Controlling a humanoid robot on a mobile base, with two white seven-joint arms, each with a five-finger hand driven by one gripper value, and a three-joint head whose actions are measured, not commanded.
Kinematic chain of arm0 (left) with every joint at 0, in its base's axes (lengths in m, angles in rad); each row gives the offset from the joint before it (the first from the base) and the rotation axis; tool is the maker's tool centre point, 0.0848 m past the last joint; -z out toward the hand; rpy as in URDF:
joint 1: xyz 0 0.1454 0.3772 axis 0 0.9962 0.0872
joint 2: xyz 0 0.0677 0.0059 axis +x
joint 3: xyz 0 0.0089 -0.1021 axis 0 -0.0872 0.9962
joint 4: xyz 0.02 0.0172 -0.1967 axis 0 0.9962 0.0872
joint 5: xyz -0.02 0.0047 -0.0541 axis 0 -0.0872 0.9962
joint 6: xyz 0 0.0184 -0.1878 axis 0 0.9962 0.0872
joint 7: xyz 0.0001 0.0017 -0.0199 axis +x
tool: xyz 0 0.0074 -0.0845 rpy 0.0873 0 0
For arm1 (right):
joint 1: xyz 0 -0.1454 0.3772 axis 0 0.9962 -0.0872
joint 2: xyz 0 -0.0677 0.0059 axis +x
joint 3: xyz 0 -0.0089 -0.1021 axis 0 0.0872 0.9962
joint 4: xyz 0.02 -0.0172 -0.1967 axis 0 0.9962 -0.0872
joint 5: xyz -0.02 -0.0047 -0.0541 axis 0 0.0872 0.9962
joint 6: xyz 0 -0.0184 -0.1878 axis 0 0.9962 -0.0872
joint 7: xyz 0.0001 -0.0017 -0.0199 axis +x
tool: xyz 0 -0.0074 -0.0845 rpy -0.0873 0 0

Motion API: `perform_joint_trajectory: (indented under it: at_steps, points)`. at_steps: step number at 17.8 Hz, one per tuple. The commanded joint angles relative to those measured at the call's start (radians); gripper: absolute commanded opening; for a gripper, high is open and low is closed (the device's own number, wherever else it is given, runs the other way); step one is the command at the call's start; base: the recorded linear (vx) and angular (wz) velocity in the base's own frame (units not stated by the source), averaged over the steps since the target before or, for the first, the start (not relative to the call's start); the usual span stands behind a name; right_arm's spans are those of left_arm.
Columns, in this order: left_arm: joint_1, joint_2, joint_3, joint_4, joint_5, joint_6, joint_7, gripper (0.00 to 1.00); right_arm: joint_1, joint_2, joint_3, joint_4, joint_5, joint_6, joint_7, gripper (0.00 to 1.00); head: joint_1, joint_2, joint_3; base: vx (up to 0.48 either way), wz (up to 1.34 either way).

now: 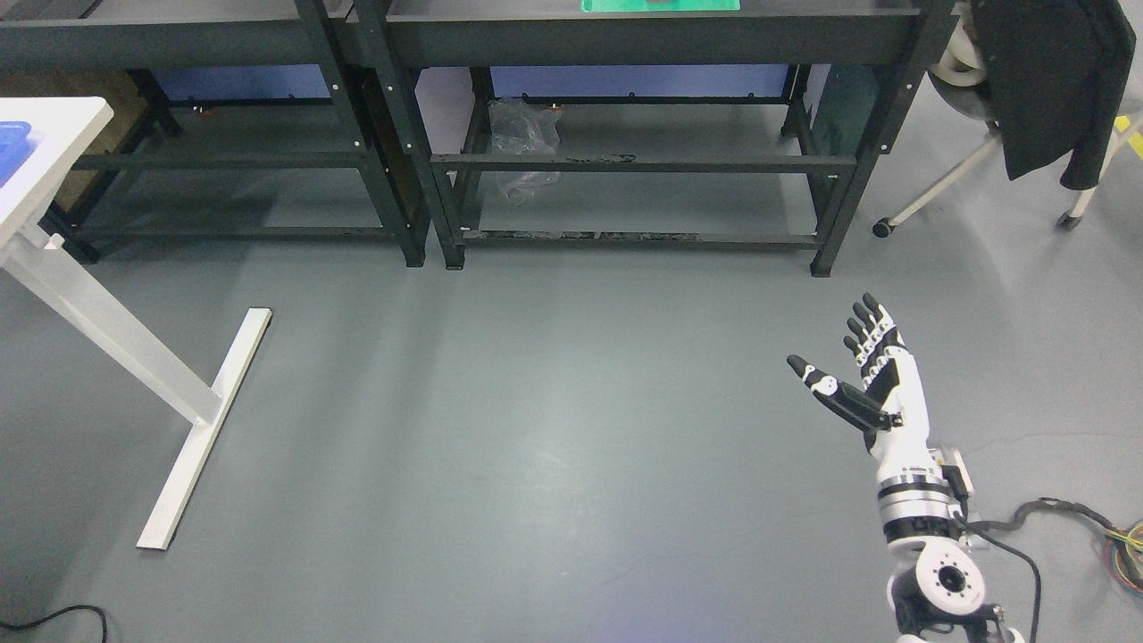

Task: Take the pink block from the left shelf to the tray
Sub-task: 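Drive toward the dark shelf with the right hand raised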

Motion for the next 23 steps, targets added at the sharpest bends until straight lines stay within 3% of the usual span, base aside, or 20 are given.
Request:
perform_joint_trajectory:
  at_steps: [1, 11, 14, 15, 18, 22, 23]
  points:
    - [-0.029, 0.017, 0.000, -0.017, 0.000, 0.000, 0.001, 1.00, 0.001, -0.018, 0.011, 0.001, 0.000, 0.000, 0.000, 1.00, 0.0000, 0.000, 0.000, 0.000, 0.00]
    - [-0.031, 0.017, 0.000, -0.017, 0.000, 0.000, 0.001, 1.00, -0.002, -0.018, 0.004, -0.001, 0.000, -0.010, -0.005, 1.00, 0.0000, 0.000, 0.000, 0.000, 0.00]
    - [-0.029, 0.017, 0.000, -0.017, 0.000, 0.000, 0.001, 1.00, -0.018, -0.018, 0.005, -0.001, 0.078, -0.023, -0.008, 0.99, 0.0000, 0.000, 0.000, 0.000, 0.00]
    - [-0.029, 0.017, 0.000, -0.017, 0.000, 0.000, 0.001, 1.00, -0.028, -0.018, 0.005, -0.001, 0.169, -0.041, -0.011, 0.99, 0.0000, 0.000, 0.000, 0.016, 0.00]
    - [-0.029, 0.017, 0.000, -0.017, 0.000, 0.000, 0.001, 1.00, -0.051, -0.055, 0.004, -0.001, 0.661, -0.073, -0.032, 0.98, 0.0000, 0.000, 0.000, 0.042, 0.01]
    - [-0.029, 0.017, 0.000, -0.017, 0.000, 0.000, 0.001, 1.00, -0.063, -0.063, 0.016, -0.001, 1.351, -0.080, -0.204, 0.98, 0.0000, 0.000, 0.000, 0.136, 0.01]
    - [-0.029, 0.017, 0.000, -0.017, 0.000, 0.000, 0.001, 1.00, -0.061, -0.058, 0.016, -0.001, 1.363, -0.081, -0.210, 0.98, 0.0000, 0.000, 0.000, 0.192, 0.02]
